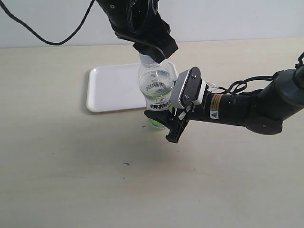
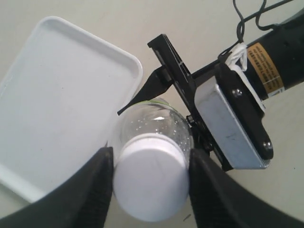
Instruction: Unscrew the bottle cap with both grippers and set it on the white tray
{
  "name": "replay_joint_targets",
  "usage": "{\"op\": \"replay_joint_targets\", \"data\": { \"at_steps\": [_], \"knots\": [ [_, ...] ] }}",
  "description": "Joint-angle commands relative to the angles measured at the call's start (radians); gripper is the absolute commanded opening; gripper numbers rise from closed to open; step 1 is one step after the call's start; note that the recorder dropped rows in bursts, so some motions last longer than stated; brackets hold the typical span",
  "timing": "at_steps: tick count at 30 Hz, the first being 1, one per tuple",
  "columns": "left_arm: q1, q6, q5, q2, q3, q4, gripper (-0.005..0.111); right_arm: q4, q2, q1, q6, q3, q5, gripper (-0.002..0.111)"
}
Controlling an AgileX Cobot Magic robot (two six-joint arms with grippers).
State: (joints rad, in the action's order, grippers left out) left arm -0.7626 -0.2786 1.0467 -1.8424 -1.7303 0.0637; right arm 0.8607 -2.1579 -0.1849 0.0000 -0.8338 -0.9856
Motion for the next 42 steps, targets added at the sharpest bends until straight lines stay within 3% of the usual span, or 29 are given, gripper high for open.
{"op": "replay_joint_targets", "data": {
  "at_steps": [1, 5, 7, 19, 31, 42],
  "knots": [
    [-0.004, 0.013, -0.008, -0.002, -0.003, 0.006, 0.010, 0.007, -0.005, -0.002, 0.016, -0.001, 0.067, 0.000],
    [-0.004, 0.029, -0.017, -0.002, -0.003, 0.006, 0.054, 0.007, -0.005, -0.002, 0.028, -0.001, 0.067, 0.000],
    [-0.004, 0.029, -0.028, -0.002, -0.003, 0.006, 0.061, 0.007, -0.005, -0.002, 0.028, -0.001, 0.067, 0.000],
    [-0.004, -0.047, -0.047, 0.011, -0.003, -0.008, 0.063, 0.005, -0.005, -0.002, 0.028, -0.003, 0.075, 0.000],
    [-0.004, -0.591, -0.009, 0.037, -0.003, -0.010, 0.063, 0.007, -0.005, -0.002, 0.028, -0.003, 0.076, 0.000],
    [-0.004, -0.667, -0.028, 0.027, -0.003, -0.010, 0.063, 0.009, -0.005, -0.002, 0.028, -0.003, 0.076, 0.000]
  ]
}}
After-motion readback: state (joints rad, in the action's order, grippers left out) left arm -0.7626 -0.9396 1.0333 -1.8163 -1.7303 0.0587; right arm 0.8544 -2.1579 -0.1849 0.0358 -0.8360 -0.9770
